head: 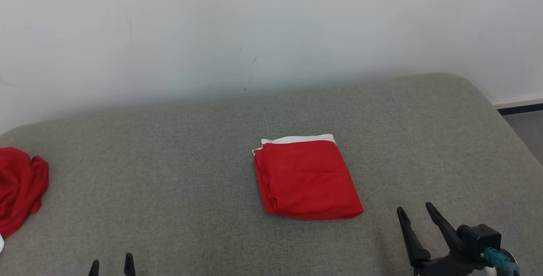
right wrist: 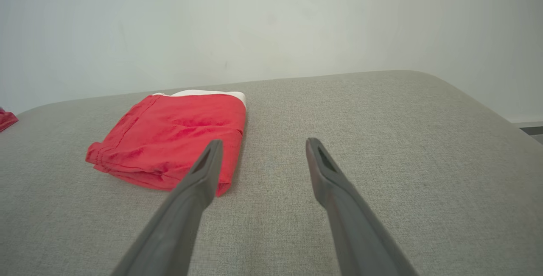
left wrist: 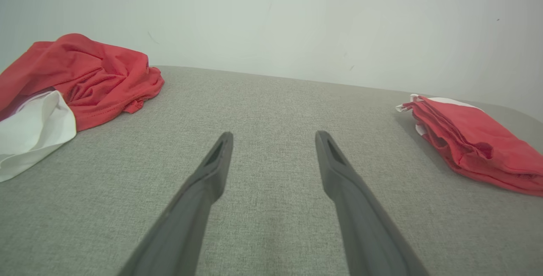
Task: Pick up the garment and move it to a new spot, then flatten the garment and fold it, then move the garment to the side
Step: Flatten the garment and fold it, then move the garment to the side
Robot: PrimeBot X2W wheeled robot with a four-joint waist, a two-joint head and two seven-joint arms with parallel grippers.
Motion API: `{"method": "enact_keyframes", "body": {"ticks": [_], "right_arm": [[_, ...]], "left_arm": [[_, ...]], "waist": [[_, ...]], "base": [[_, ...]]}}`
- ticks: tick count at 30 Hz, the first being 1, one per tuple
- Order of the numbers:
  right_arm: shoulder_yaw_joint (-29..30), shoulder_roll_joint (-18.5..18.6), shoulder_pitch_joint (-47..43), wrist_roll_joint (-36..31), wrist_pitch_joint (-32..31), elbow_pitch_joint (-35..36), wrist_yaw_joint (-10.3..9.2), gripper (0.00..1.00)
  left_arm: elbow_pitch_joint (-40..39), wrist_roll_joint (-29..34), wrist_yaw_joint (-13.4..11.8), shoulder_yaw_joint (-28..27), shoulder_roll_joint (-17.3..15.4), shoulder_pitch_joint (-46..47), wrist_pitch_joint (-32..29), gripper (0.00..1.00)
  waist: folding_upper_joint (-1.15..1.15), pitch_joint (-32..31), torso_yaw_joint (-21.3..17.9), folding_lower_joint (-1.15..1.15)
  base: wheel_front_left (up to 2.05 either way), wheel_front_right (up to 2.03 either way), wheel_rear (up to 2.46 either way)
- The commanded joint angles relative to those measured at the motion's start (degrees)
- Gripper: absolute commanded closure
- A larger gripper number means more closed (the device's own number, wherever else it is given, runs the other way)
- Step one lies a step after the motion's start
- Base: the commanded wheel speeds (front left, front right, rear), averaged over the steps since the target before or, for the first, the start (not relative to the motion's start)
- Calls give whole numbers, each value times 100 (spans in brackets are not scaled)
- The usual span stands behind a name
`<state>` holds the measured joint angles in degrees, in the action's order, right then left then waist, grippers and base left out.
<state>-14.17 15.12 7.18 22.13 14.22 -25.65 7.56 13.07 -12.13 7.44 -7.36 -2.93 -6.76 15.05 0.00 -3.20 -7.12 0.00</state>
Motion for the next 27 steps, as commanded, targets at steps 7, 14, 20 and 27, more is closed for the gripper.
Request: {"method": "enact_keyframes", "body": {"ticks": [7, 14, 20, 27], "right_arm": [[-28, -15, 70, -22, 49, 29, -13, 0], [-14, -39, 86, -56, 39, -1, -13, 0], [-24, -20, 91, -37, 19, -6, -13, 0], [-62, 20, 149, 9, -61, 39, -13, 0]], "left_arm": [[-7, -21, 0, 64, 6, -57, 18, 0], [-12, -34, 0, 47, 7, -71, 19, 0], [-9, -35, 1, 59, 7, -66, 18, 0], [6, -47, 1, 88, 7, -53, 18, 0]], "waist": [[0, 33, 22, 0], [0, 45, 20, 0], [0, 52, 29, 0], [0, 65, 72, 0]], "base": [[0, 0, 0], [0, 0, 0], [0, 0, 0], [0, 0, 0]]}}
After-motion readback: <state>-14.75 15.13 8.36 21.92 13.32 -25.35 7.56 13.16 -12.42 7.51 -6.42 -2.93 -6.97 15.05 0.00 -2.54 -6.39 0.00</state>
